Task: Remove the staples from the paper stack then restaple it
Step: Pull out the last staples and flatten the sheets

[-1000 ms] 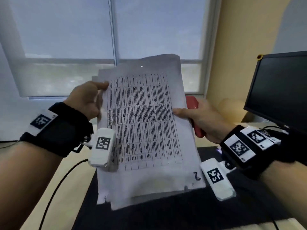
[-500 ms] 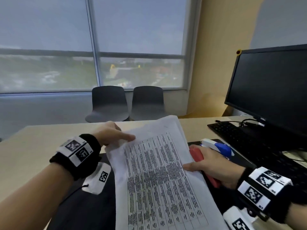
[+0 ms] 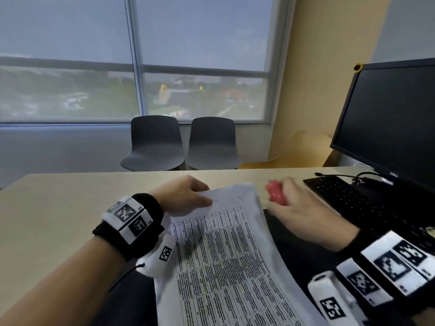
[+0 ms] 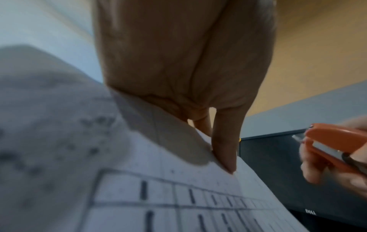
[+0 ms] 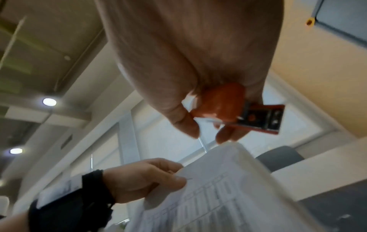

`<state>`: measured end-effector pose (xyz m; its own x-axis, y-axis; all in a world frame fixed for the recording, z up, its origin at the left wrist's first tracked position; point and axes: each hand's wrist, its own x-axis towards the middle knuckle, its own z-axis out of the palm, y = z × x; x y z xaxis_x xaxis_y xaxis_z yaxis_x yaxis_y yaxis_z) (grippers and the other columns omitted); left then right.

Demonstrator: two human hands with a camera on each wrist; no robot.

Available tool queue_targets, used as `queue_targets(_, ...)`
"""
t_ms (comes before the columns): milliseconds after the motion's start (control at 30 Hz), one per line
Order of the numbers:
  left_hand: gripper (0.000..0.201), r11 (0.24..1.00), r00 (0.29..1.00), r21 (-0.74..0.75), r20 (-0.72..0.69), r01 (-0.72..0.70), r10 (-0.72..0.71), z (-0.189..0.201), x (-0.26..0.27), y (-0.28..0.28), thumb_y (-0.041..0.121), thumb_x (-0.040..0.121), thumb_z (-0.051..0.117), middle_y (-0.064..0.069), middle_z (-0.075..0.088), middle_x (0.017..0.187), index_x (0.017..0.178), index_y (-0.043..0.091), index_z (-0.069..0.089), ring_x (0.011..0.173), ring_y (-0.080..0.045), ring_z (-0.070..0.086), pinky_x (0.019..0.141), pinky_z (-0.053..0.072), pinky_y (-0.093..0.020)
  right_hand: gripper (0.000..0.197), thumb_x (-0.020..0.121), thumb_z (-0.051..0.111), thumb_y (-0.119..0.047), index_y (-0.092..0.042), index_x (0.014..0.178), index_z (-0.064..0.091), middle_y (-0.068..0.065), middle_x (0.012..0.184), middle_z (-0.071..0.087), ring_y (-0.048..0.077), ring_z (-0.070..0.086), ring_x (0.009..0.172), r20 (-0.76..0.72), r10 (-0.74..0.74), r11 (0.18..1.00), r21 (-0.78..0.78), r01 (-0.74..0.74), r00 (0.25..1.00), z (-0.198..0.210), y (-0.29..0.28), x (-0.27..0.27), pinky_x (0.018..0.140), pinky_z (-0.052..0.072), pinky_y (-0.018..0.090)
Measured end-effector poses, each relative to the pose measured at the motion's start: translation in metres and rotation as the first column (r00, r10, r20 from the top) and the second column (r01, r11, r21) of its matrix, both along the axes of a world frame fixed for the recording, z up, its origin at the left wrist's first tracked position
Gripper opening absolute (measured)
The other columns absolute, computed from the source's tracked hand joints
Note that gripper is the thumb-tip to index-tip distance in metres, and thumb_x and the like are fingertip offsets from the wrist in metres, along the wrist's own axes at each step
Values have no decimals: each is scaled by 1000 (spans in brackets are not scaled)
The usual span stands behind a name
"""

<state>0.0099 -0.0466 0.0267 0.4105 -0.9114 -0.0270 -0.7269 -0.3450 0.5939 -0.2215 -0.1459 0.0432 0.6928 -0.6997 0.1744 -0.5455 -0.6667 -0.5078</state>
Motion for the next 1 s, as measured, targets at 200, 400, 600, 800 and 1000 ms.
queue_targets(200, 7, 999, 997, -33, -71, -3, 1, -4, 10, -9, 24, 82, 75, 11, 71, 80, 78, 29, 74, 82, -12, 64, 77, 49, -28, 44, 96, 45, -58, -33, 132, 50, -4, 112, 63, 12, 61, 96, -12, 272, 951, 158, -266, 962, -14, 14, 46, 81, 54, 32)
queue_targets(400, 9, 995, 991, -98, -135, -4, -10, -12, 18, -7, 19, 87, 73, 10, 66, 68, 79, 23, 75, 65, -9, 56, 63, 41, -24, 30, 101, 35, -49, -22, 115, 37, 4, 105, 58, 11, 56, 86, 3, 198, 918, 350, -187, 980, -18, 7, 64, 71, 43, 31)
queue_targets(600, 6, 986, 984, -162, -175, -47, 18, -15, 27, -5, 17, 87, 72, 13, 60, 59, 83, 18, 77, 59, -5, 50, 59, 35, -23, 64, 67, 85, -32, -25, 125, 58, 10, 114, 65, 19, 69, 98, 372, 146, 830, 458, -318, 917, -8, -22, 65, 80, 59, 29)
queue_targets(800, 13, 982, 970, -174, -242, -75, 32, -18, 29, -8, 23, 91, 70, 18, 61, 54, 80, 20, 77, 58, 0, 52, 65, 38, -24, 28, 91, 67, -30, -9, 104, 55, 28, 108, 62, 22, 69, 84, 681, -266, 680, 634, -368, 683, -7, -22, 100, 69, 56, 28)
queue_targets(1000, 19, 972, 954, -203, -296, -117, 53, -18, 26, -9, 21, 89, 71, 19, 67, 65, 72, 28, 75, 70, -3, 58, 76, 40, -25, 21, 95, 49, -27, -10, 108, 52, 6, 77, 56, 19, 66, 49, 672, -376, 739, 632, -231, 637, -15, -9, 139, 44, 47, 22)
